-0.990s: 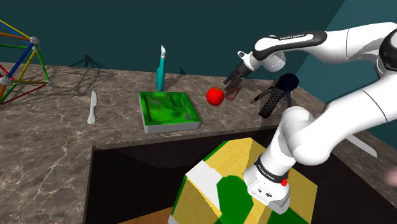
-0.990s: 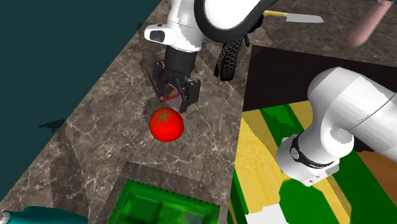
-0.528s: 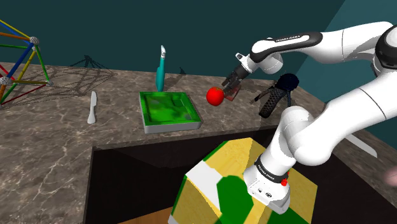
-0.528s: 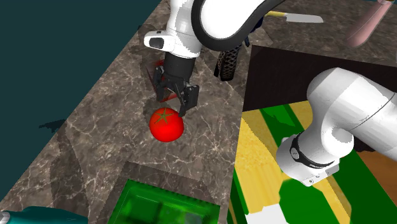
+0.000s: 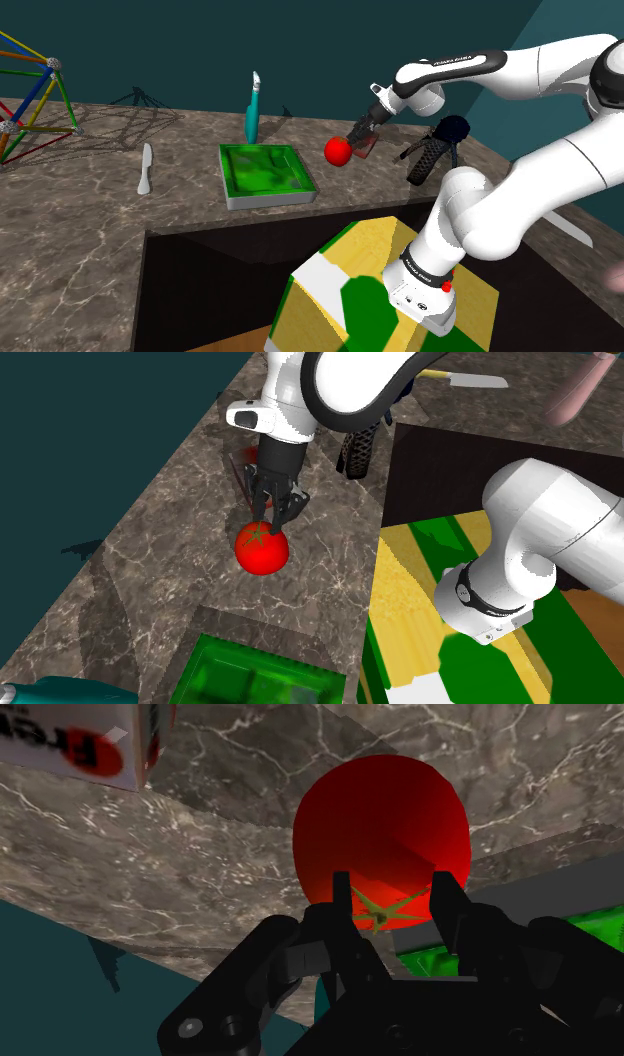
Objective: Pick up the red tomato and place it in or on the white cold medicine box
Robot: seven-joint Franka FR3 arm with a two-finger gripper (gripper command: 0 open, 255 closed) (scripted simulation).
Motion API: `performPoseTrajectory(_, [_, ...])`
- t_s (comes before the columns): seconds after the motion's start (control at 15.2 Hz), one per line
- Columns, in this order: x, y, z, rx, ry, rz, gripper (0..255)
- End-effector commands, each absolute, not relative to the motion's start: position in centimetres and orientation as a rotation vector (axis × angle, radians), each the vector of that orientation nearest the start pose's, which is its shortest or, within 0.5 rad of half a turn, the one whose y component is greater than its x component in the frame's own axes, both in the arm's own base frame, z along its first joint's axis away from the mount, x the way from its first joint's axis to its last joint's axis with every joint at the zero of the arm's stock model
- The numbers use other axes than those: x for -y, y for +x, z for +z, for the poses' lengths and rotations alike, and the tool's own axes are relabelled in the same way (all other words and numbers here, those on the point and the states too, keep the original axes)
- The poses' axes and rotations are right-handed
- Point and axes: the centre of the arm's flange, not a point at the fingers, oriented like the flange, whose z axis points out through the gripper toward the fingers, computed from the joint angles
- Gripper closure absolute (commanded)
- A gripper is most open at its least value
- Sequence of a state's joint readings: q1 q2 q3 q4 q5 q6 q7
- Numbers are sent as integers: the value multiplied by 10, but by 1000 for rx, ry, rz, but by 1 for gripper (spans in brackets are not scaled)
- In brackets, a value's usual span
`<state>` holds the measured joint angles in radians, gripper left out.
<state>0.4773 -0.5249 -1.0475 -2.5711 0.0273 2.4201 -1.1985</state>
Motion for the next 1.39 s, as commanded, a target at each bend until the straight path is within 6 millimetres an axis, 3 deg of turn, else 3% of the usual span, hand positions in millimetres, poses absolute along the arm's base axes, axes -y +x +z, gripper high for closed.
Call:
performPoseTrajectory(0.0, [227, 373, 370, 905, -2713, -632, 255])
performPoseTrajectory(0.26, [227, 373, 370, 905, -2713, -632, 255])
performPoseTrajectory(1.32, [227, 373, 454, 905, -2713, -632, 255])
